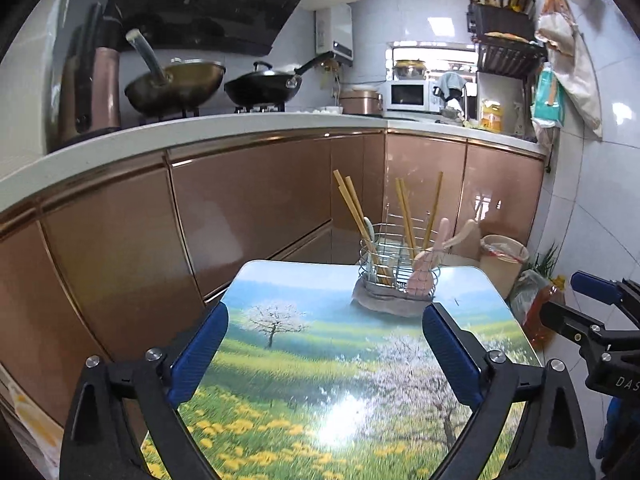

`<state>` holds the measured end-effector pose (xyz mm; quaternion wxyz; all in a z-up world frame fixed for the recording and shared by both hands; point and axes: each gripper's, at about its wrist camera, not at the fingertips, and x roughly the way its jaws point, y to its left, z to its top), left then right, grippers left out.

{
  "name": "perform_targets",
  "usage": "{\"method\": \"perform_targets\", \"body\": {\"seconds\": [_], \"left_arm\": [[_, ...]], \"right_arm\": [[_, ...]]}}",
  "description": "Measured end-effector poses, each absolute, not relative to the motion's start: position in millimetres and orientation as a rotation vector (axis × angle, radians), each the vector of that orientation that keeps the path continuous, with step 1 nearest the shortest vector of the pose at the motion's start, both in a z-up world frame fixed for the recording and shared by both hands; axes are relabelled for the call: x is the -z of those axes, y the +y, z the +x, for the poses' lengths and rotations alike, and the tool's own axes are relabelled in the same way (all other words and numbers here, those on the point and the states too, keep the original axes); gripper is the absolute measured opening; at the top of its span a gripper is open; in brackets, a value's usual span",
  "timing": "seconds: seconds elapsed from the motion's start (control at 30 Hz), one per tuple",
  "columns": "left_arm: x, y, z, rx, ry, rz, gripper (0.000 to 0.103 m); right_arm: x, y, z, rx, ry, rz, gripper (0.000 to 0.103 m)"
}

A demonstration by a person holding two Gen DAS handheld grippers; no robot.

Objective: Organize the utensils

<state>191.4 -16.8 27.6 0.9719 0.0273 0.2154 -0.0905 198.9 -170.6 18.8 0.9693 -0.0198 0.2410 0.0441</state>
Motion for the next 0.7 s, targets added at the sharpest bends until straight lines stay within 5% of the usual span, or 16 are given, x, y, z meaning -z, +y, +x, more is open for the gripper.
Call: {"method": "perform_targets", "body": {"seconds": [0.37,0.7], "left_arm": [[-30,1,133,0.160,0.379,0.066,0.103],[-24,5,108,0.170,0.366,0.074,0.103]], "right_arm": [[-8,-163,146,-0.046,0.462,-0.005,0.098],[-1,-168,121,0.000,0.440,0.028,0.101]]}}
